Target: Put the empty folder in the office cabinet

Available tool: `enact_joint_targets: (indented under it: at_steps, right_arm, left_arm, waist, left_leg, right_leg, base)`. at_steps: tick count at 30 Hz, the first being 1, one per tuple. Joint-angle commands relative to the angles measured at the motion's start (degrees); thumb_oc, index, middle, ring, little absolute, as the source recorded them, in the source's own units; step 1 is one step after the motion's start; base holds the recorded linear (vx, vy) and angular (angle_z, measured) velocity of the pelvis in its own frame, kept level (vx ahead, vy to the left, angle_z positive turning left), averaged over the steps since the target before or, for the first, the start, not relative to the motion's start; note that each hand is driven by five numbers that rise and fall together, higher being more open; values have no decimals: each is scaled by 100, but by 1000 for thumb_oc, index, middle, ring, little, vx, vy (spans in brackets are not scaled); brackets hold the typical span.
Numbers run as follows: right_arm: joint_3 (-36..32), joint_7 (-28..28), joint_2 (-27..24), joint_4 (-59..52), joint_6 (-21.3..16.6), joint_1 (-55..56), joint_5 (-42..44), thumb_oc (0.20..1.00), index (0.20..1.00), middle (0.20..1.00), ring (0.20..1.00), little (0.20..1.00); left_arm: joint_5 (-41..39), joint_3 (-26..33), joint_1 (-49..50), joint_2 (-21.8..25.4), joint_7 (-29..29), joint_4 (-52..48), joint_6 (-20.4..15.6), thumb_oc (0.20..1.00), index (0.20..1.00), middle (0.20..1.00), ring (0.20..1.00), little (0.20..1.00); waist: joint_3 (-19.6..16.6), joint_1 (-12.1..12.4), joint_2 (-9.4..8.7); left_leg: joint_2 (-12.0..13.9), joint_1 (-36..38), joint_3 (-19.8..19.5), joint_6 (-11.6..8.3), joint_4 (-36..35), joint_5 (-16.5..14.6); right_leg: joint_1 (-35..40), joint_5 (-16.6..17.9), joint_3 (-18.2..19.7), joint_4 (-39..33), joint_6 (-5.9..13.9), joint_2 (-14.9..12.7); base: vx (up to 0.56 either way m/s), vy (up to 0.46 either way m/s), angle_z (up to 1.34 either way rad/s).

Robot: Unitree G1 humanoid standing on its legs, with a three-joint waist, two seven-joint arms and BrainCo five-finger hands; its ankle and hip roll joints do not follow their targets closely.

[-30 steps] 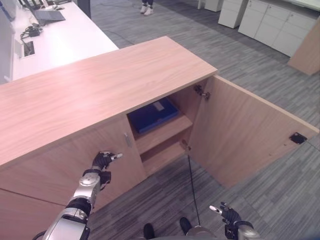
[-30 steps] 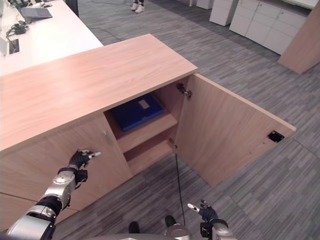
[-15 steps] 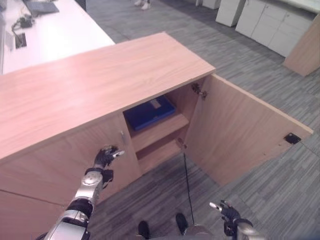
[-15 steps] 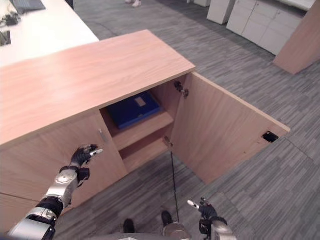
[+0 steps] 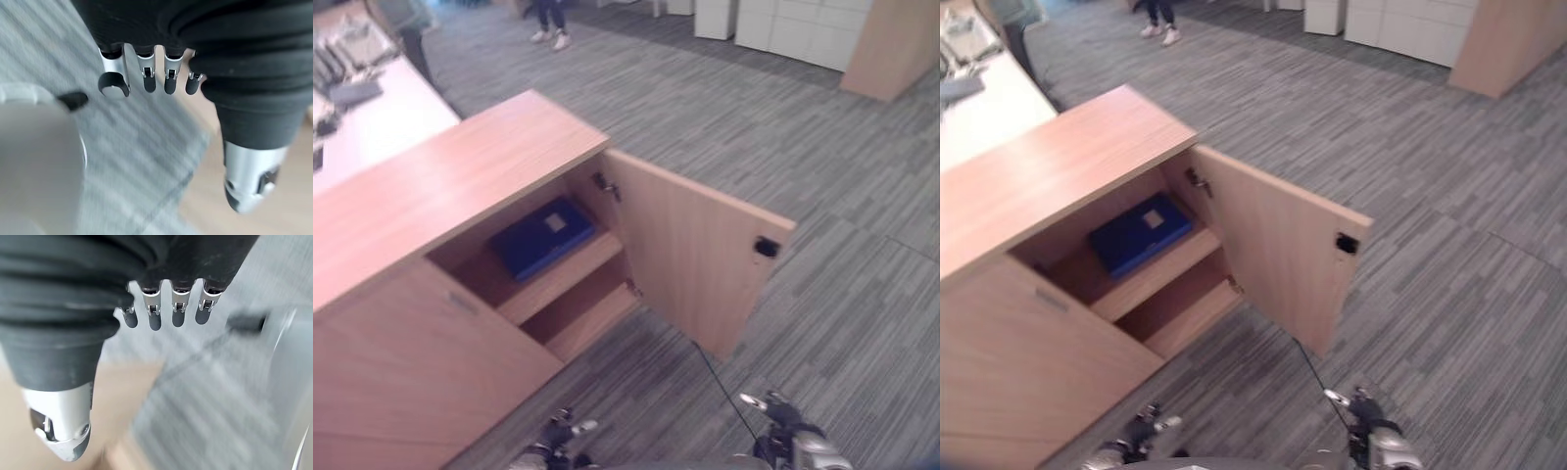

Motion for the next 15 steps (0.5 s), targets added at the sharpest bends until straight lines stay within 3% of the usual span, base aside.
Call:
enact_joint_targets:
  at_steps: [1, 2, 3, 6, 7, 9, 10, 11, 12, 14, 15]
  right_arm:
    - [158, 122, 657, -147, -137, -181, -140, 1000, 1000, 1000, 1000, 1000]
    - [227, 149, 555, -107, -164, -161, -163, 1000, 1000, 1000, 1000, 1000]
    - [259, 161, 512, -132, -166, -166, -173, 1000, 1000, 1000, 1000, 1000]
    - [352, 167, 389, -162, -214, -163, -161, 1000, 1000, 1000, 1000, 1000]
    - [330, 146, 346, -174, -220, -133, -154, 1000, 1000, 1000, 1000, 1000]
    - [295, 117, 273, -166, -193, -72, -144, 1000, 1000, 1000, 1000, 1000]
    - [282, 117, 237, -166, -178, -73, -125, 1000, 1000, 1000, 1000, 1000]
    - [281, 114, 173, -174, -178, -111, -119, 1000, 1000, 1000, 1000, 1000]
    - [281, 115, 172, -174, -177, -115, -119, 1000, 1000, 1000, 1000, 1000]
    - [279, 120, 138, -178, -180, -161, -136, 1000, 1000, 1000, 1000, 1000]
    - [261, 107, 138, -175, -180, -243, -116, 1000, 1000, 1000, 1000, 1000]
  left_arm:
    - [192, 186, -464, 921, 75, -43, -105, 1000, 1000, 1000, 1000, 1000]
    - [92, 339, -410, 921, 122, 119, -93, 1000, 1000, 1000, 1000, 1000]
    - [39, 397, -371, 911, 119, 140, -94, 1000, 1000, 1000, 1000, 1000]
    - [-181, 584, -318, 840, 123, 257, -30, 1000, 1000, 1000, 1000, 1000]
    - [-172, 590, -358, 837, 126, 269, 5, 1000, 1000, 1000, 1000, 1000]
    - [-54, 557, -390, 824, 104, 300, 80, 1000, 1000, 1000, 1000, 1000]
    - [-1, 544, -389, 826, 83, 300, 92, 1000, 1000, 1000, 1000, 1000]
    - [10, 527, -334, 796, 61, 280, 94, 1000, 1000, 1000, 1000, 1000]
    - [10, 528, -338, 795, 61, 279, 94, 1000, 1000, 1000, 1000, 1000]
    - [19, 524, -281, 738, 39, 300, 98, 1000, 1000, 1000, 1000, 1000]
    - [17, 553, -247, 722, 5, 372, 119, 1000, 1000, 1000, 1000, 1000]
  waist:
    - [4, 119, -569]
    - [-9, 36, -480]
    - [7, 3, -427]
    - [70, -58, -274]
    - [93, -96, -260]
    - [115, -230, -312]
    - [130, -259, -344]
    - [163, -174, -401]
    - [151, -173, -395]
    - [165, -91, -543]
    - [164, -26, -688]
  left_leg:
    - [-129, -17, -405, -432, -123, -868]
    - [104, 36, -429, -488, -137, -617]
    - [184, 29, -446, -488, -119, -509]
    - [542, 14, -486, -488, 145, 317]
    - [663, -60, -322, -471, 266, 557]
    - [778, -119, 367, -419, 425, 747]
    - [706, -144, 605, -373, 512, 637]
    - [306, -318, 407, -227, 801, 260]
    - [313, -350, 405, -216, 816, 257]
    - [-196, -549, 212, -3, 1074, -373]
    - [-595, -685, 271, 158, 1244, -857]
  right_leg:
    - [137, 503, 130, -463, 265, -765]
    - [174, 185, 197, -389, 265, -574]
    - [183, 53, 243, -357, 265, -469]
    - [387, -221, 268, -485, 99, 5]
    - [484, -294, 175, -524, 30, 105]
    - [674, -459, 16, -572, -128, 243]
    - [727, -522, -11, -577, -198, 330]
    - [791, -568, 7, -598, -299, 458]
    - [768, -547, 7, -604, -301, 462]
    - [855, -590, -59, -614, -372, 458]
    - [888, -592, -106, -612, -391, 450]
  base:
    - [68, -390, -18]
    - [74, -367, -20]
    - [97, -483, -9]
    - [40, -359, -18]
    - [17, -382, -17]
    - [19, -363, 4]
    - [58, -517, 49]
    - [45, -389, 52]
    - [59, -356, 8]
    - [58, -298, -16]
    - [46, -277, -14]
